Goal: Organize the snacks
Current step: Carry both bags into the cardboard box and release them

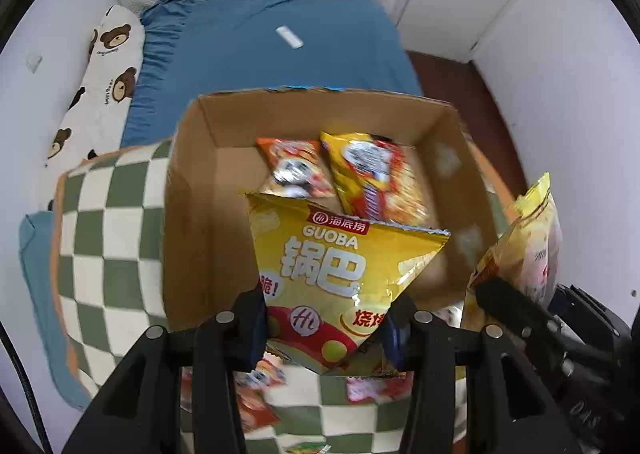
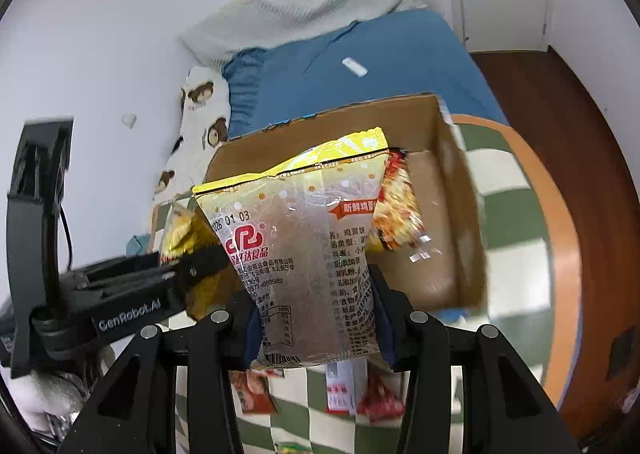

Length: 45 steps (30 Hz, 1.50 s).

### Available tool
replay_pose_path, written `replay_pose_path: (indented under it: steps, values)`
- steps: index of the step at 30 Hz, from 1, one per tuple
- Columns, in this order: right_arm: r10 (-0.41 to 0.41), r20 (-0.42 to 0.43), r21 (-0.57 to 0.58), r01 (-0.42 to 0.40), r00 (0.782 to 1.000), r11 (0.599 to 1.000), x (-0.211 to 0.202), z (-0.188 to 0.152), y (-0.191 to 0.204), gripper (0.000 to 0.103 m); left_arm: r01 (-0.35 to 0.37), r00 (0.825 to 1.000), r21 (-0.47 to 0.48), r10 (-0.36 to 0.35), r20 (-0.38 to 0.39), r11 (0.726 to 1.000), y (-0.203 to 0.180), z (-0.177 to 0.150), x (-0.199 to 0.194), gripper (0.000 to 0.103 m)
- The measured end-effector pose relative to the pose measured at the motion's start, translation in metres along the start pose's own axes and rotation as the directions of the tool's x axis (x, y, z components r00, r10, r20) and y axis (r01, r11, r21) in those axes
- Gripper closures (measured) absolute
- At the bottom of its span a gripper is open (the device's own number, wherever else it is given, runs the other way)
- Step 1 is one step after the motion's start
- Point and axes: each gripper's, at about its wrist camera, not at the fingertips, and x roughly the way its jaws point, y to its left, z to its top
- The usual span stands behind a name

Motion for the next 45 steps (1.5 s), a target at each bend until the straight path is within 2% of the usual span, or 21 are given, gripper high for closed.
replay_pose_path:
  steps: [3, 7, 12, 13, 14, 15, 16, 17, 24, 29, 33, 40, 45]
  values:
    - [0.000, -0.075, -0.001, -0.001, 0.997, 1.000, 0.039, 0.025, 0.006, 0.055, -0.032, 0.997, -0.027, 0.030, -0.070, 0.999, 0.018, 0.027, 0.028, 0.061]
    - [0.005, -0.193, 0.001, -0.005, 0.981, 1.000, 0.087, 0.038, 0.009, 0.055, -0.047, 0.981, -0.075, 0.032, -0.191, 0.996, 0.041, 0.042, 0.069, 0.060]
    - [0.017, -0.349, 0.006, -0.016, 0.937, 1.000, 0.134, 0.032, 0.008, 0.051, -0.053, 0.959, -0.105, 0.021, -0.282, 0.993, 0.054, 0.035, 0.102, 0.059]
    - [0.021, -0.378, 0.010, -0.019, 0.926, 1.000, 0.141, 0.030, 0.007, 0.042, -0.049, 0.956, -0.115, 0.013, -0.292, 0.992, 0.056, 0.034, 0.106, 0.053]
    - [0.033, -0.407, 0.024, -0.026, 0.913, 0.999, 0.147, 0.029, 0.004, 0.023, -0.041, 0.956, -0.124, 0.003, -0.293, 0.991, 0.058, 0.033, 0.109, 0.043]
    - [0.045, -0.421, 0.037, -0.033, 0.906, 0.999, 0.150, 0.030, 0.004, 0.015, -0.038, 0.957, -0.126, 0.000, -0.291, 0.991, 0.058, 0.033, 0.111, 0.035]
    - [0.050, -0.424, 0.040, -0.036, 0.904, 0.999, 0.152, 0.028, 0.005, 0.009, -0.043, 0.958, -0.123, 0.006, -0.287, 0.992, 0.057, 0.032, 0.111, 0.021]
    - [0.037, -0.424, 0.034, -0.025, 0.905, 0.999, 0.152, 0.029, 0.003, 0.009, -0.048, 0.960, -0.121, 0.013, -0.279, 0.991, 0.056, 0.032, 0.112, 0.014]
    - [-0.092, -0.388, -0.043, 0.082, 0.917, 0.996, 0.142, 0.028, -0.009, 0.009, -0.088, 0.968, -0.093, 0.063, -0.243, 0.992, 0.043, 0.026, 0.107, 0.014]
    - [-0.167, -0.318, -0.090, 0.146, 0.933, 0.985, 0.127, 0.025, -0.016, 0.009, -0.133, 0.983, -0.088, 0.119, -0.143, 0.987, 0.033, 0.014, 0.084, 0.014]
    - [-0.203, -0.247, -0.121, 0.178, 0.947, 0.977, 0.104, 0.019, -0.021, 0.009, -0.135, 0.990, -0.088, 0.131, -0.057, 0.987, 0.027, 0.001, 0.064, 0.014]
    - [-0.230, -0.111, -0.112, 0.217, 0.967, 0.970, 0.056, 0.001, -0.021, 0.009, -0.148, 0.982, -0.096, 0.158, 0.104, 0.984, 0.017, -0.027, 0.021, 0.014]
    - [-0.239, -0.033, -0.099, 0.235, 0.970, 0.967, 0.019, -0.022, -0.016, 0.009, -0.149, 0.967, -0.076, 0.162, 0.196, 0.986, 0.010, -0.052, -0.009, 0.014]
